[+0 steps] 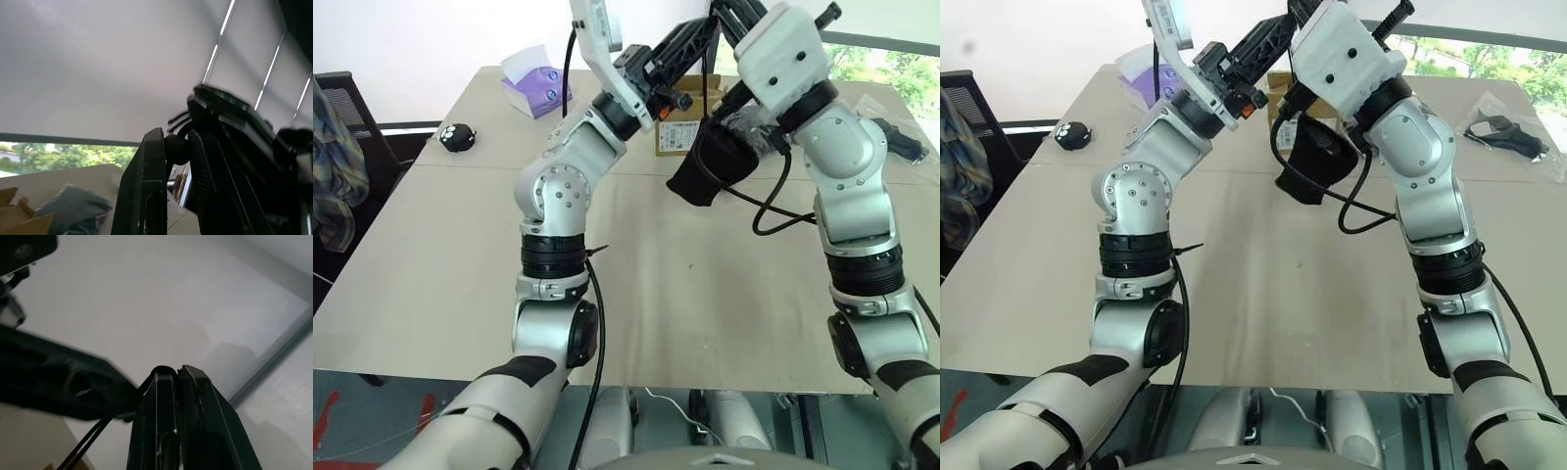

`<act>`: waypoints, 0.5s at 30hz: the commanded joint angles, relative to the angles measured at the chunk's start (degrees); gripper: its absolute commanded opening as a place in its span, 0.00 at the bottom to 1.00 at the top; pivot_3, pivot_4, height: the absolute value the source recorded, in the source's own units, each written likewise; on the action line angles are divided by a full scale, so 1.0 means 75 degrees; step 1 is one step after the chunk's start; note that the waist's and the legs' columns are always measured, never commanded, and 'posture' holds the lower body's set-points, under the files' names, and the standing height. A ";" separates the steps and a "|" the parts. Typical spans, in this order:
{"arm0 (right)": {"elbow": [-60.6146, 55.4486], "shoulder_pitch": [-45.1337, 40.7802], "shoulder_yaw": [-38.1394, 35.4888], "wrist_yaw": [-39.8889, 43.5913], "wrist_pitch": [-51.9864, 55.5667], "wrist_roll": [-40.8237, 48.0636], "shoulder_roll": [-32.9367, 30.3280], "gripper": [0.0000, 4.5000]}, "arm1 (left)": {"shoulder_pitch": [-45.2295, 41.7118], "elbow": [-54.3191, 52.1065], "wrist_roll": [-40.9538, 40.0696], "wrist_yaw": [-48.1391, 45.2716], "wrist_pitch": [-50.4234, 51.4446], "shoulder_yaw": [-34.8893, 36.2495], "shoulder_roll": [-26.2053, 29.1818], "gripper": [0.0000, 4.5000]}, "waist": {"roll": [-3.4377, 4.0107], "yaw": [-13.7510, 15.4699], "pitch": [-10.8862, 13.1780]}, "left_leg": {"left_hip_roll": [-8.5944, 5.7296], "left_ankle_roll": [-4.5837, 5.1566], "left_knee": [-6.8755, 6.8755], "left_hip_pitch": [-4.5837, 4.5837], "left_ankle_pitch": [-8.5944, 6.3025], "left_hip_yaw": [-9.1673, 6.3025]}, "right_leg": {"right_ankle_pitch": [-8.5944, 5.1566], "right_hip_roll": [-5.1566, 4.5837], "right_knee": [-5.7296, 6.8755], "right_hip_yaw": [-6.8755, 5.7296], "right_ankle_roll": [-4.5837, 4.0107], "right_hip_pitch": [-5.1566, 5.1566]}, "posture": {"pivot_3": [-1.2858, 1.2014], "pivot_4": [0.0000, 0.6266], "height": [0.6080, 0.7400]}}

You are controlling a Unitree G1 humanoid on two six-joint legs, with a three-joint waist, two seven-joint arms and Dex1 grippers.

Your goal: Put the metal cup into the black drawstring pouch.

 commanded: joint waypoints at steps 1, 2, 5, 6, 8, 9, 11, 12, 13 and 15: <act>-0.0290 -0.0952 -0.1110 -0.1575 -0.0676 -0.0434 -0.0106 0.00 | 0.0852 0.0217 0.1641 -0.0686 -0.0478 -0.1662 0.0631 0.03 | 0.0015 0.0009 0.0009 | 0.0000 0.0000 -0.0002 0.0000 0.0000 0.0001 | 0.0000 0.0000 0.0002 -0.0001 0.0000 -0.0003 | 0.52 0.24 0.81; -0.0255 -0.1033 -0.1225 -0.1806 -0.0770 -0.0520 -0.0151 0.00 | 0.1088 0.0293 0.2055 -0.0965 -0.0829 -0.2054 0.0842 0.03 | 0.0012 0.0012 0.0009 | 0.0000 -0.0001 -0.0002 -0.0002 0.0000 0.0001 | 0.0000 0.0000 0.0002 -0.0002 0.0000 -0.0004 | 0.52 0.24 0.81; -0.0192 -0.1133 -0.1391 -0.2226 -0.0987 -0.0684 -0.0236 0.00 | 0.1541 0.0434 0.2524 -0.1452 -0.1352 -0.2523 0.1075 0.03 | 0.0023 0.0016 0.0013 | 0.0003 -0.0001 -0.0001 -0.0006 0.0000 0.0004 | 0.0000 0.0001 -0.0002 -0.0003 -0.0001 -0.0005 | 0.52 0.24 0.81; -0.0191 -0.1138 -0.1400 -0.2297 -0.1029 -0.0707 -0.0255 0.00 | 0.1617 0.0453 0.2509 -0.1527 -0.1391 -0.2511 0.1063 0.03 | 0.0024 0.0014 0.0013 | 0.0002 0.0000 -0.0002 -0.0003 0.0000 0.0013 | 0.0000 0.0000 0.0000 0.0004 -0.0001 -0.0006 | 0.52 0.24 0.81; -0.0174 -0.1127 -0.1384 -0.2296 -0.1033 -0.0677 -0.0279 0.00 | 0.1720 0.0470 0.2541 -0.1671 -0.1513 -0.2483 0.1082 0.03 | 0.0026 0.0006 0.0015 | 0.0003 0.0000 -0.0001 -0.0003 0.0000 0.0015 | 0.0000 0.0001 0.0001 0.0007 -0.0001 -0.0007 | 0.52 0.24 0.81; -0.0142 -0.1085 -0.1309 -0.2145 -0.0988 -0.0614 -0.0290 0.00 | 0.1748 0.0406 0.2514 -0.1755 -0.1605 -0.2446 0.1074 0.03 | 0.0026 0.0005 0.0015 | 0.0003 0.0000 -0.0002 -0.0003 0.0000 0.0016 | 0.0000 0.0001 0.0003 0.0010 -0.0001 -0.0010 | 0.52 0.24 0.81; -0.0086 -0.0892 -0.1093 -0.1734 -0.0892 -0.0422 -0.0272 0.00 | 0.1734 0.0110 0.1935 -0.1778 -0.1475 -0.2041 0.0794 0.33 | 0.0042 0.0013 0.0005 | 0.0003 0.0001 -0.0002 -0.0003 -0.0001 0.0014 | 0.0000 0.0003 0.0002 0.0009 -0.0001 -0.0008 | 0.52 0.24 0.81; -0.0083 -0.0754 -0.0980 -0.1509 -0.0862 -0.0313 -0.0259 0.00 | 0.1734 -0.0099 0.1597 -0.1840 -0.1354 -0.1837 0.0679 0.43 | 0.0043 0.0012 0.0005 | 0.0003 0.0002 -0.0002 -0.0001 -0.0001 0.0016 | 0.0000 0.0003 0.0001 0.0010 0.0000 -0.0007 | 0.52 0.24 0.81; -0.0115 -0.0623 -0.0896 -0.1296 -0.0811 -0.0197 -0.0260 0.00 | 0.1760 -0.0306 0.1294 -0.1925 -0.1215 -0.1664 0.0606 0.54 | 0.0039 0.0010 0.0007 | 0.0003 0.0004 -0.0002 -0.0004 -0.0002 0.0016 | 0.0000 0.0002 0.0000 0.0010 0.0000 -0.0009 | 0.52 0.24 0.81; -0.0208 -0.0286 -0.0673 -0.0677 -0.0569 0.0034 -0.0356 0.00 | 0.1864 -0.0665 0.0880 -0.2065 -0.0930 -0.1391 0.0612 0.54 | 0.0039 0.0011 0.0008 | 0.0005 0.0009 0.0001 -0.0012 -0.0005 0.0013 | 0.0000 0.0001 -0.0002 0.0006 0.0000 -0.0011 | 0.52 0.24 0.81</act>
